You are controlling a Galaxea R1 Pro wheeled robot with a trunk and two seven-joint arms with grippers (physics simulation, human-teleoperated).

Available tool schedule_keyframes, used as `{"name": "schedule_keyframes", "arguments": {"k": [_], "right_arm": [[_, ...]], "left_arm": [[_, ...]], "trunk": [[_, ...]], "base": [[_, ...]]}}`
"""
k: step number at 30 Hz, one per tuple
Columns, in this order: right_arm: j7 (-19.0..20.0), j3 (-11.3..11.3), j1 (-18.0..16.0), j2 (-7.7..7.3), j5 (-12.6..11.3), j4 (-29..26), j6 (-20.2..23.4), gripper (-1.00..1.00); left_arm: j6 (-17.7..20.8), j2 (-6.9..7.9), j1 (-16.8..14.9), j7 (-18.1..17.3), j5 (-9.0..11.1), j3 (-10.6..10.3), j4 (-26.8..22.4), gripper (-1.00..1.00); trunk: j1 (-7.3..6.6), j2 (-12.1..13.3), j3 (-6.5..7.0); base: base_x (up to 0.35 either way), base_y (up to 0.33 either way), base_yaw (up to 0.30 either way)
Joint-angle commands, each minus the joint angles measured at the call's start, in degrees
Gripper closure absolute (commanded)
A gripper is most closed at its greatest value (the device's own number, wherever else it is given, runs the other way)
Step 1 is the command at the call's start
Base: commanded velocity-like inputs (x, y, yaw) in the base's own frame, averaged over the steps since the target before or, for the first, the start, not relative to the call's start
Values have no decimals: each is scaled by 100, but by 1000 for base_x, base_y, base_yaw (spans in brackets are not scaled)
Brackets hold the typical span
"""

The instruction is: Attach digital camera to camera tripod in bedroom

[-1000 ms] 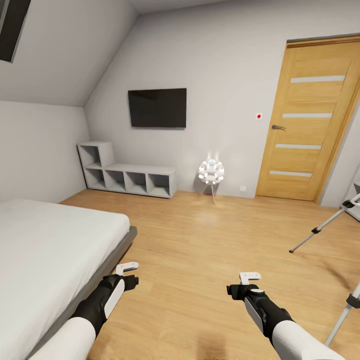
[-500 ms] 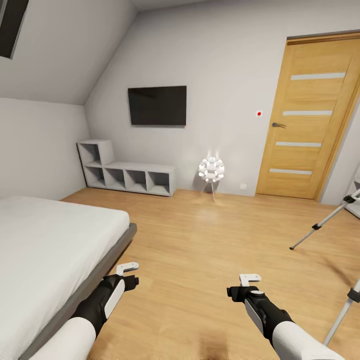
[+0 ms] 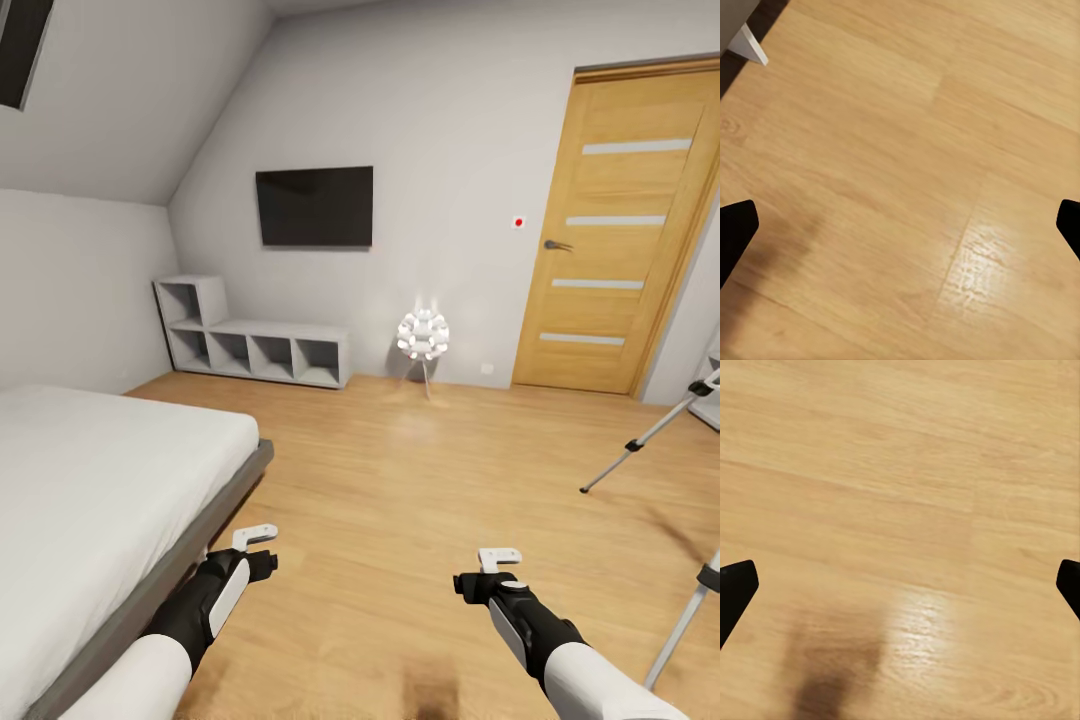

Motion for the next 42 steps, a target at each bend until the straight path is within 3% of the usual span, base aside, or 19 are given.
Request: {"name": "schedule_keyframes", "arguments": {"k": [1, 20, 27, 30, 31, 32, 34, 35, 36, 38, 39, 42], "right_arm": [[-10, -3, -1, 1, 13, -13, 36, -100], [-9, -3, -1, 2, 13, -13, 20, -100], [143, -7, -3, -68, 28, -114, 170, -100], [734, -45, -7, -87, -12, -338, 723, -100], [1359, -76, -8, -97, -78, -830, 1309, -100], [1775, -93, -9, -106, -123, -1275, 1760, -100], [2334, -125, -9, -139, -164, -1981, 2439, -100], [2781, -199, -9, -257, -185, -2569, 2998, -100], [3026, -266, -10, -377, -196, -2829, 3277, -100], [3257, -323, -10, -506, -209, -2995, 3465, -100], [3491, -360, -10, -628, -221, -3102, 3595, -100], [3864, -395, -10, -779, -231, -3192, 3722, -100]], "left_arm": [[19, 2, -2, 48, 60, -20, -9, -100], [22, 2, -2, 48, 60, -20, -18, -100], [55, 19, -2, 10, 116, -21, -84, -100], [133, 36, -2, -159, 504, -28, -109, -100], [236, 77, -5, -416, 926, -33, -121, -100], [333, 143, -4, -662, 1224, -37, -133, -100], [487, 292, -6, -1134, 1607, -54, -194, -100], [593, 476, -7, -1696, 1874, -70, -321, -100], [638, 592, -5, -2095, 1983, -77, -408, -100], [668, 680, -4, -2486, 2053, -83, -470, -100], [689, 738, -3, -2843, 2098, -87, -512, -100], [712, 787, -6, -3256, 2133, -93, -554, -100]], "trunk": [[21, -44, -24], [439, -806, -366], [457, -816, -521], [464, -820, -587], [467, -821, -609], [470, -822, -631], [475, -825, -676], [477, -826, -698], [480, -828, -720], [485, -830, -764], [488, -832, -786], [495, -836, -853]], "base": [[0, 0, 0], [0, 0, 0], [0, 0, 0], [0, 0, 0], [0, 0, 0], [0, 0, 0], [0, 0, 0], [0, 0, 0], [0, 0, 0], [0, 0, 0], [0, 0, 0], [0, 0, 0]]}}
